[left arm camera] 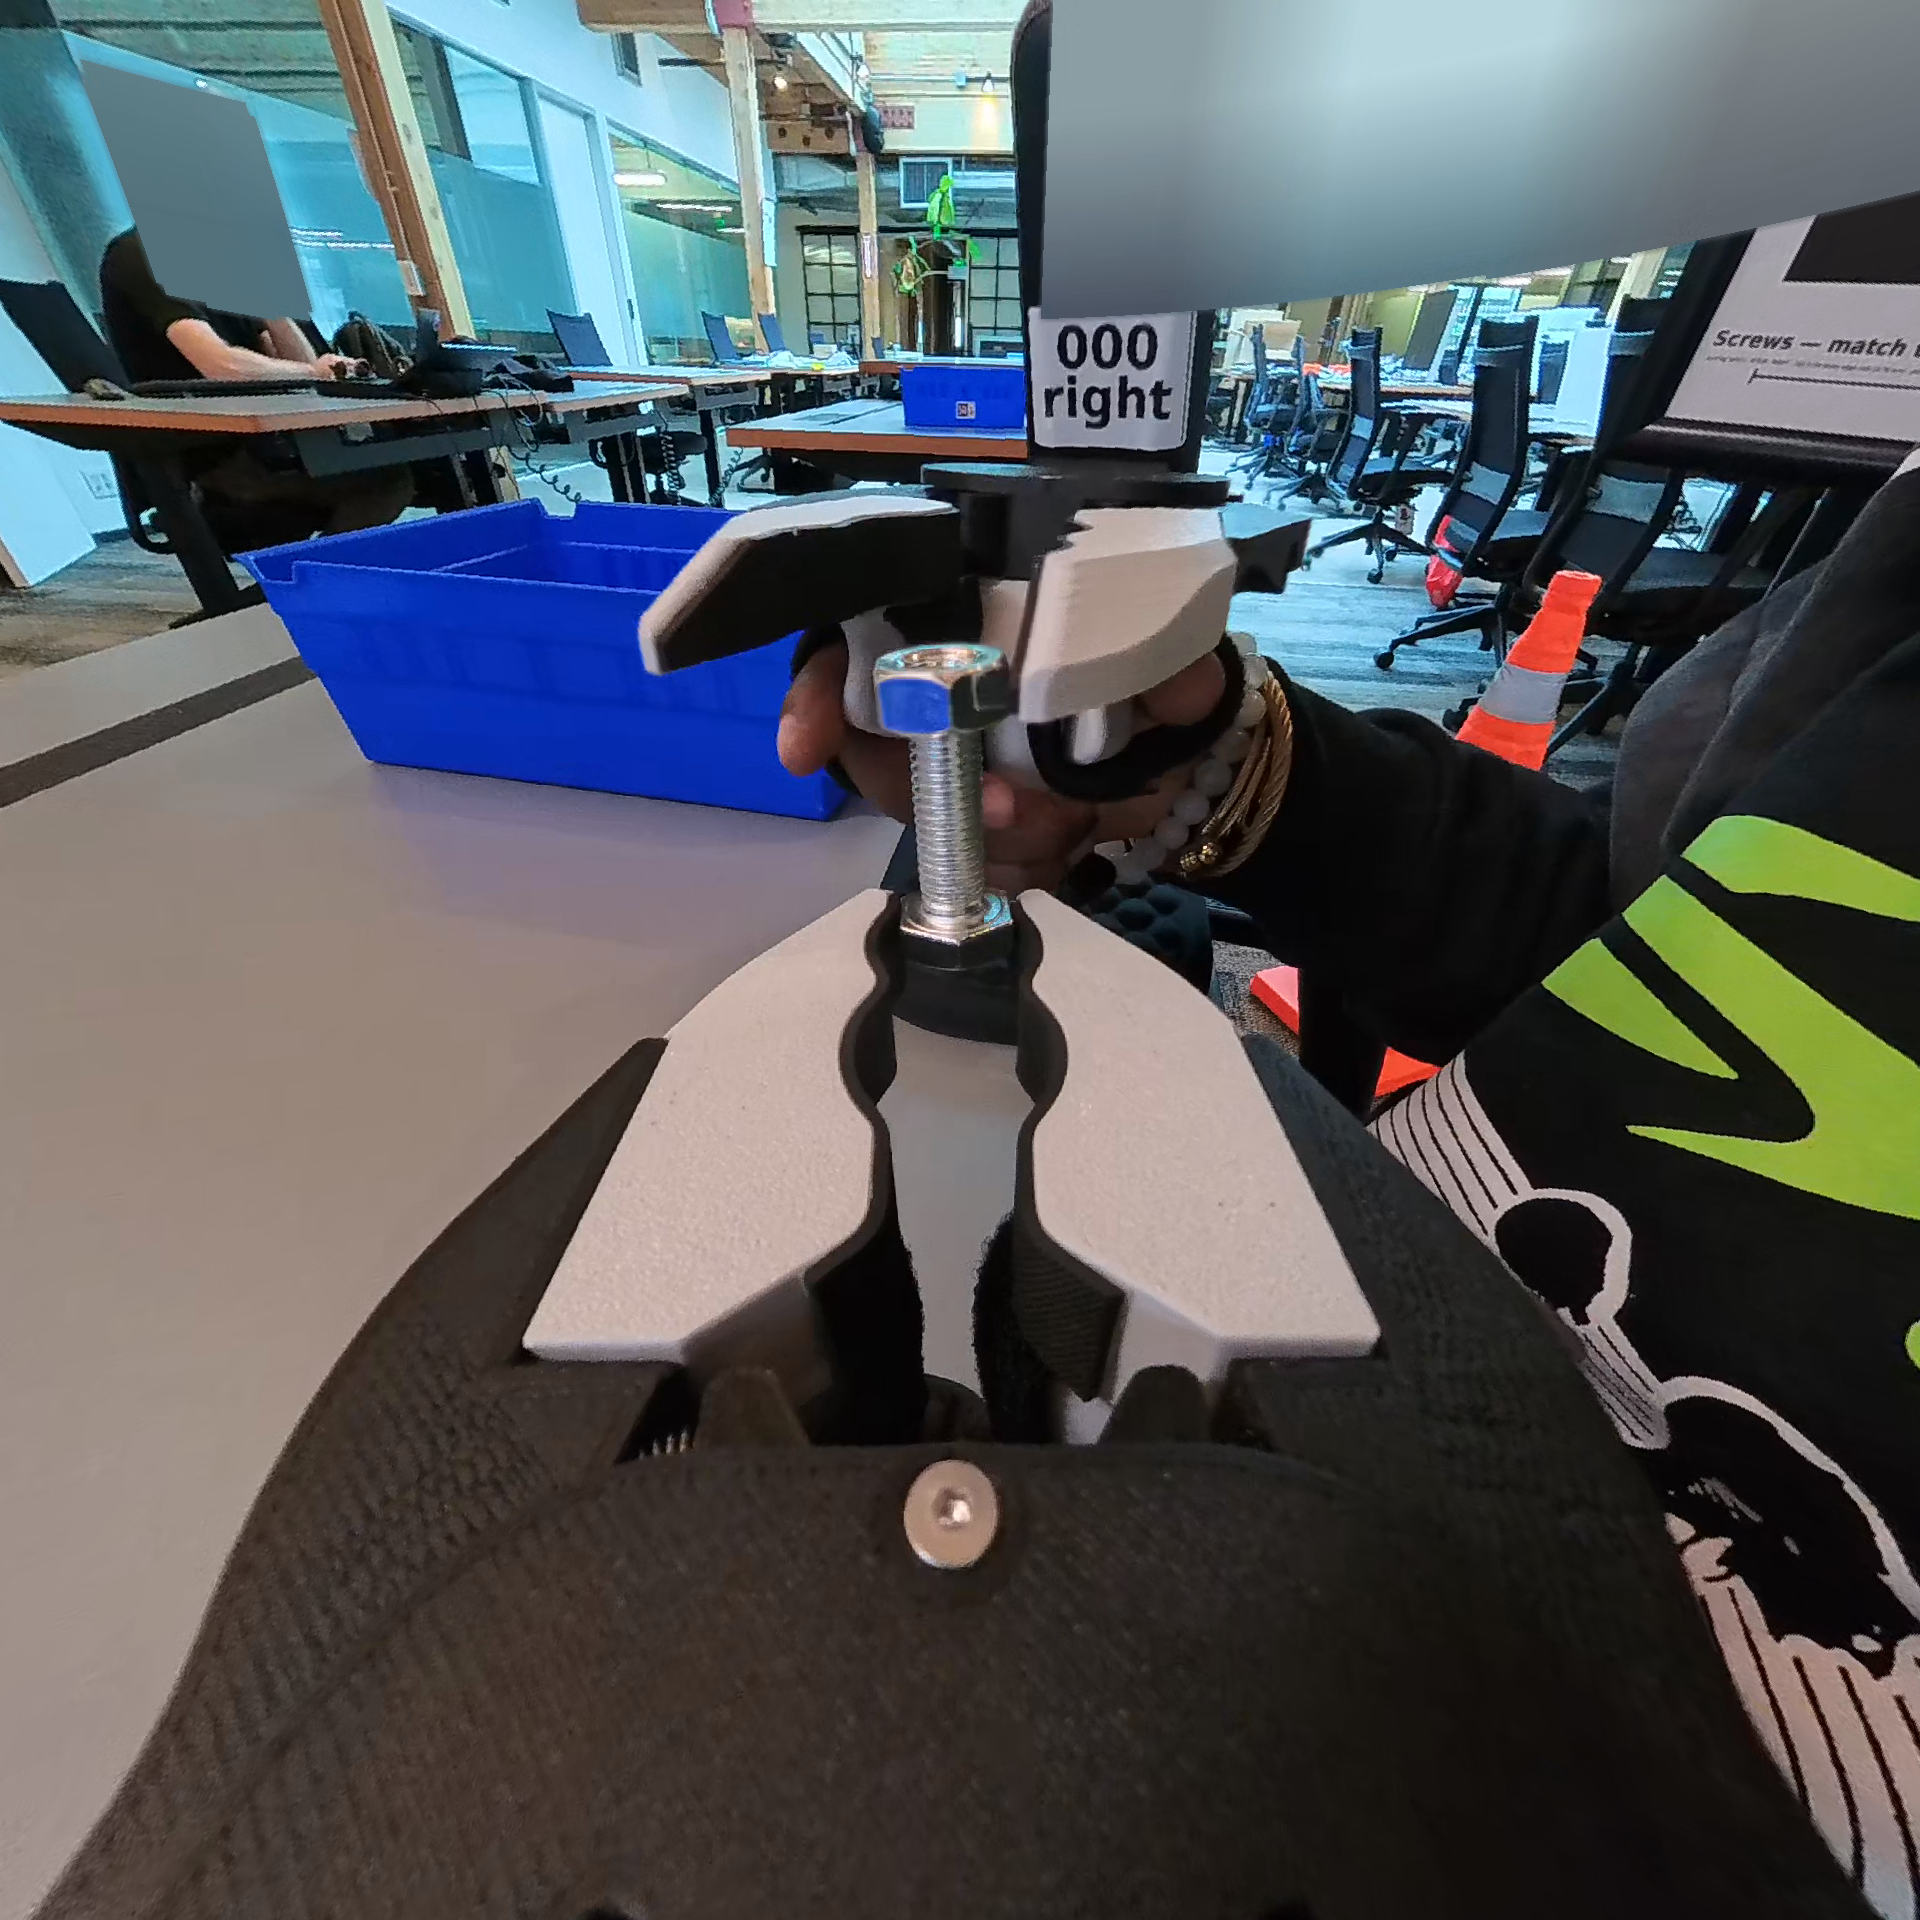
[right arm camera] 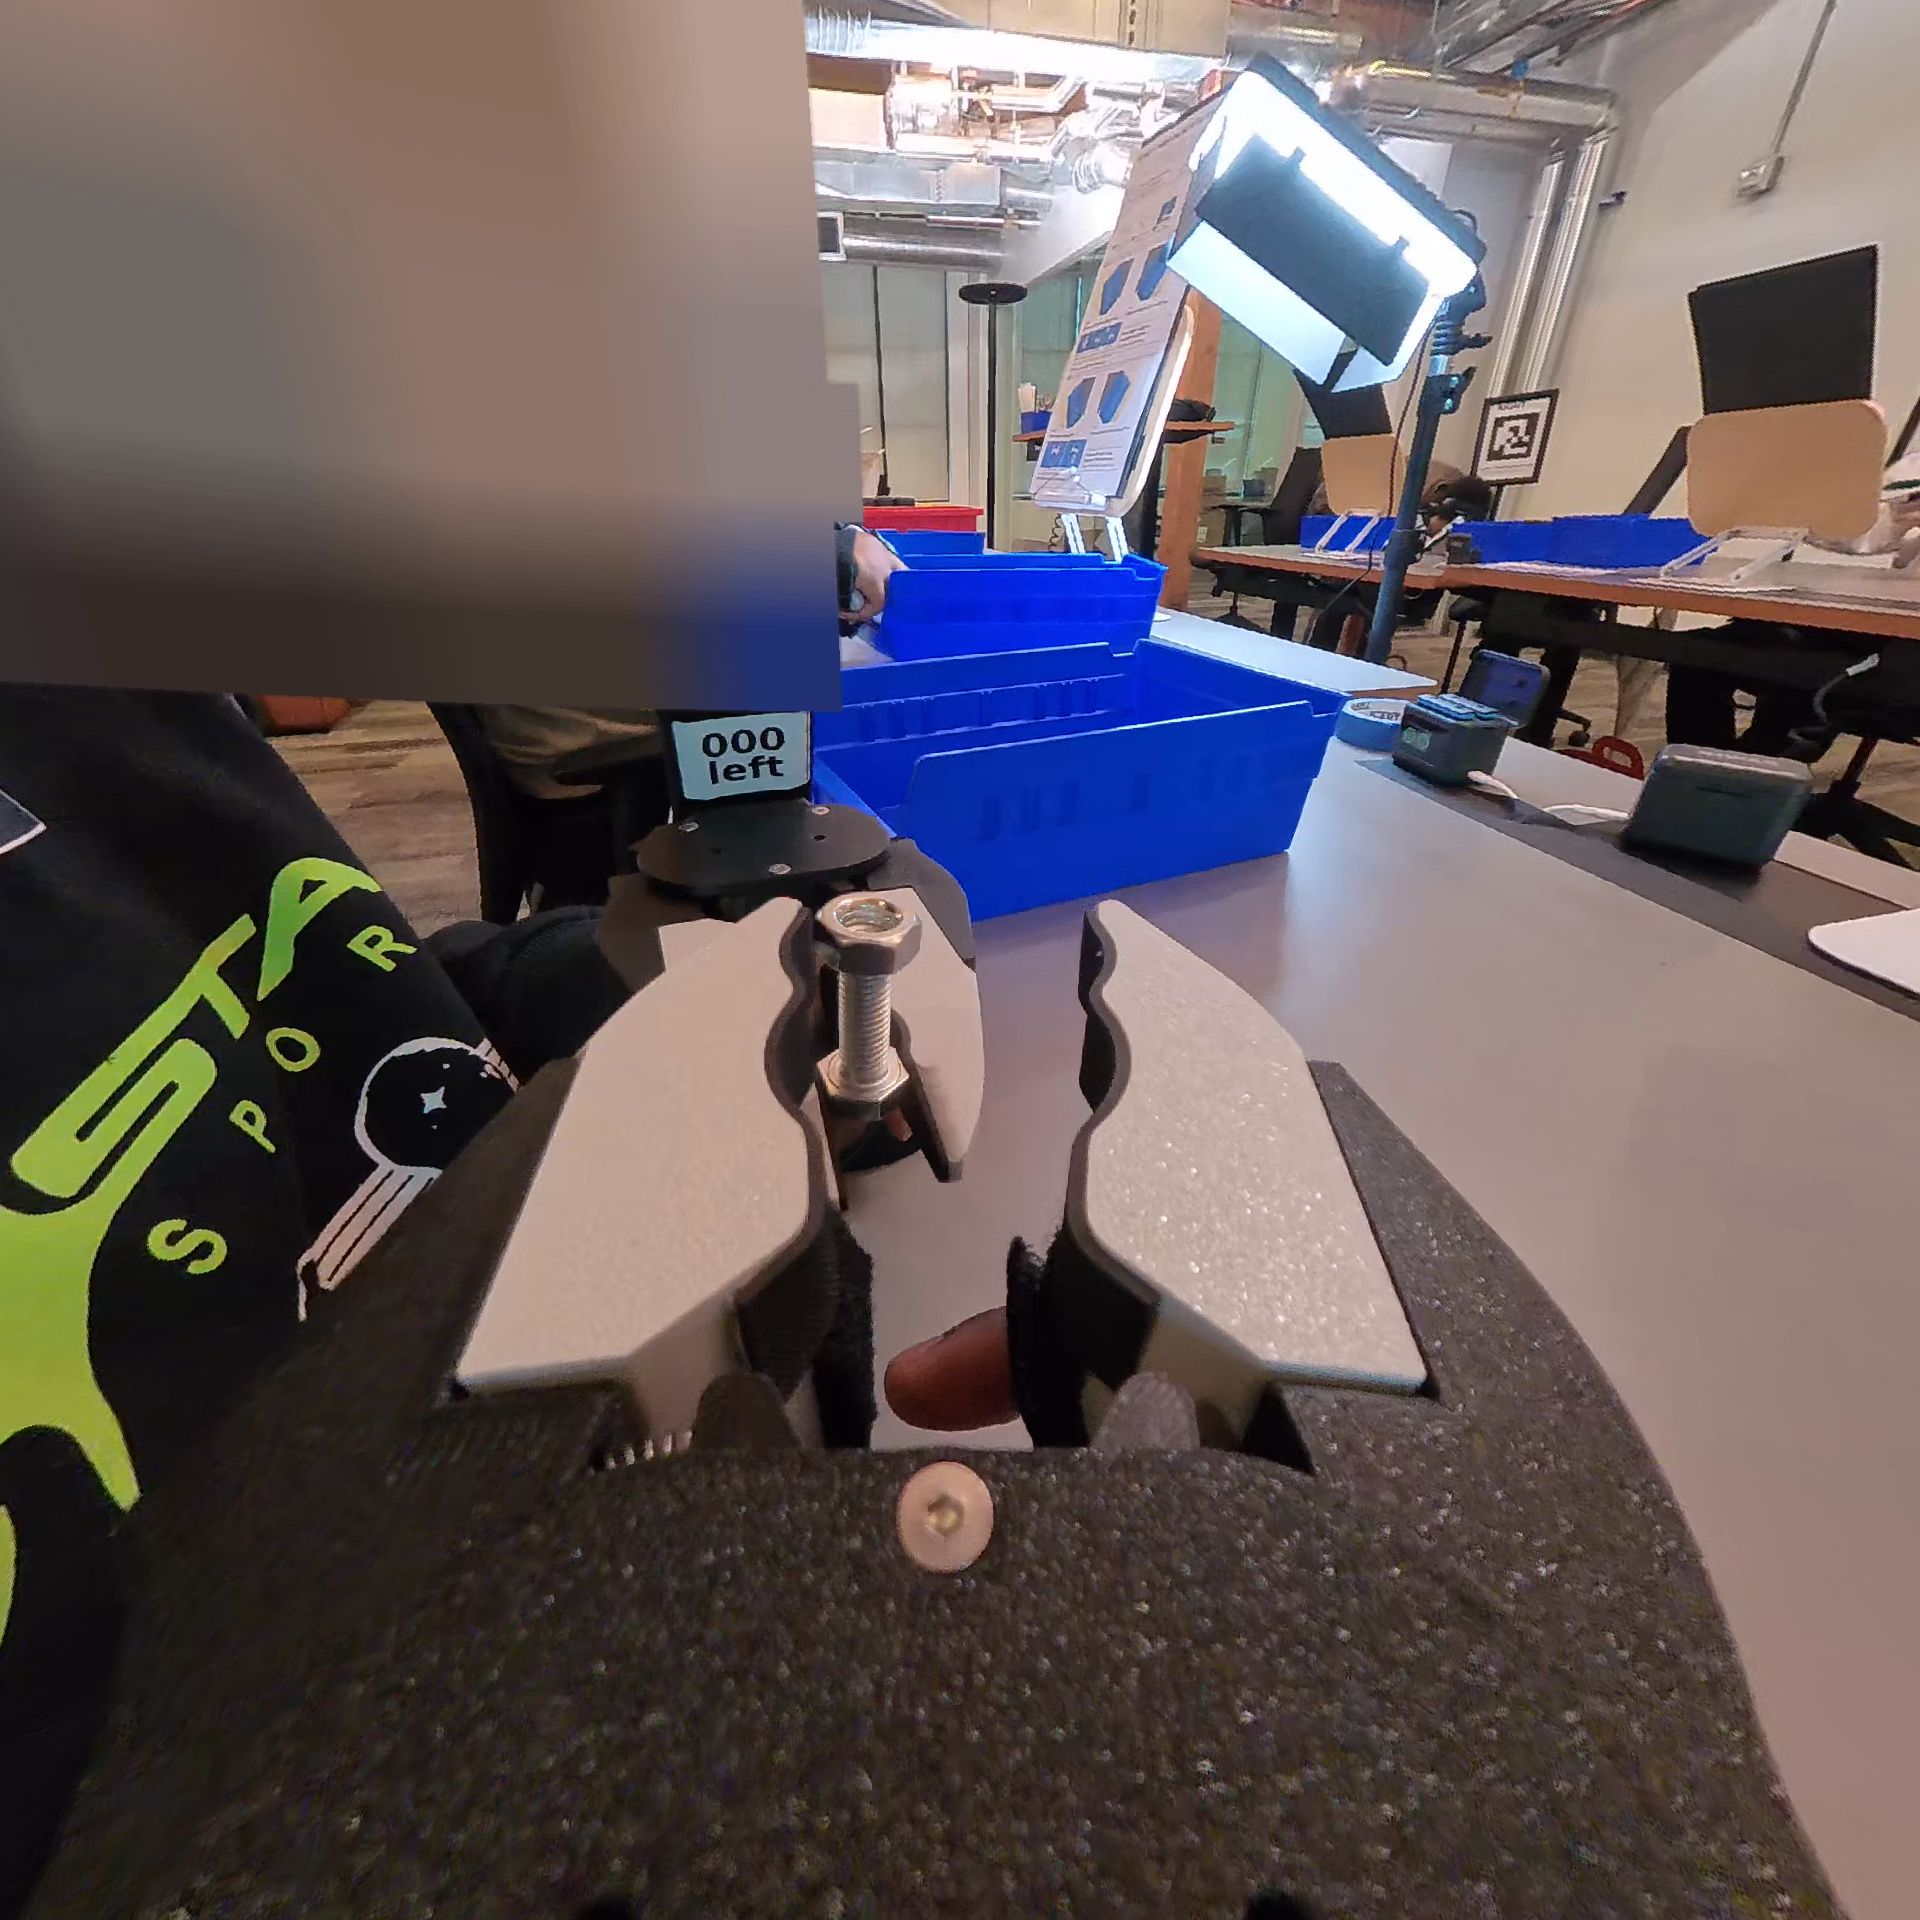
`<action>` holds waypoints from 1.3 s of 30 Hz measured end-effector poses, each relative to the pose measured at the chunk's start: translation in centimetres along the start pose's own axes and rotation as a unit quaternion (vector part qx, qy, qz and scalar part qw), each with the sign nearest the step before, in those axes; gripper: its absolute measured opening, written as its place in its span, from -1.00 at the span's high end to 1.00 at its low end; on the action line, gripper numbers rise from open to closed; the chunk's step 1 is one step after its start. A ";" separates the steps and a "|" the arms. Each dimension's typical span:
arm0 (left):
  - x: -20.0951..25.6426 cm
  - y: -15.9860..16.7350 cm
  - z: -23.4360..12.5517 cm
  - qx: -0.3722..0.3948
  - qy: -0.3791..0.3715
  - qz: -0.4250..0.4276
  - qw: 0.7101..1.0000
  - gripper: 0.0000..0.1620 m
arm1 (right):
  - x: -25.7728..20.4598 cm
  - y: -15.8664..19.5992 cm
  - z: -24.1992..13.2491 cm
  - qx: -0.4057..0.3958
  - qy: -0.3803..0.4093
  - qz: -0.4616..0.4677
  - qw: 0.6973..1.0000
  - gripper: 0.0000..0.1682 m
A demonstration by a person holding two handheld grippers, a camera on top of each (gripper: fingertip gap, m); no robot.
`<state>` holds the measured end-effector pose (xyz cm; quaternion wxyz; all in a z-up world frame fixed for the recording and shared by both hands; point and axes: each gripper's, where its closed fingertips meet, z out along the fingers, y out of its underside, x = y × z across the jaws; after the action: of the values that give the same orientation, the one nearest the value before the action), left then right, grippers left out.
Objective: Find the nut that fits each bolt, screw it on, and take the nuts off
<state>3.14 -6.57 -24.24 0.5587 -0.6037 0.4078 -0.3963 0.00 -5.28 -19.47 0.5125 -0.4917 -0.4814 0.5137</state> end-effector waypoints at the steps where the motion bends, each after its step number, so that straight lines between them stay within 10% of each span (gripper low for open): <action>1: 0.0 0.0 0.0 0.000 0.000 -0.001 1.000 0.77 | 0.1 0.0 -0.2 0.001 0.002 0.001 1.000 0.41; 28: 0.5 0.0 0.0 0.000 0.018 0.003 1.000 0.77 | -2.0 0.2 -0.4 -0.053 -0.043 -0.013 0.998 0.79; 39: 5.1 -0.4 -0.5 0.009 0.186 -0.049 0.981 0.77 | -5.1 -3.4 -2.1 0.043 -0.155 -0.018 0.987 0.79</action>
<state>4.51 -11.50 -23.66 0.4586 -0.5335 0.4711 -0.5321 2.22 -10.37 -16.13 0.4615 -0.3750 -0.5413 0.5945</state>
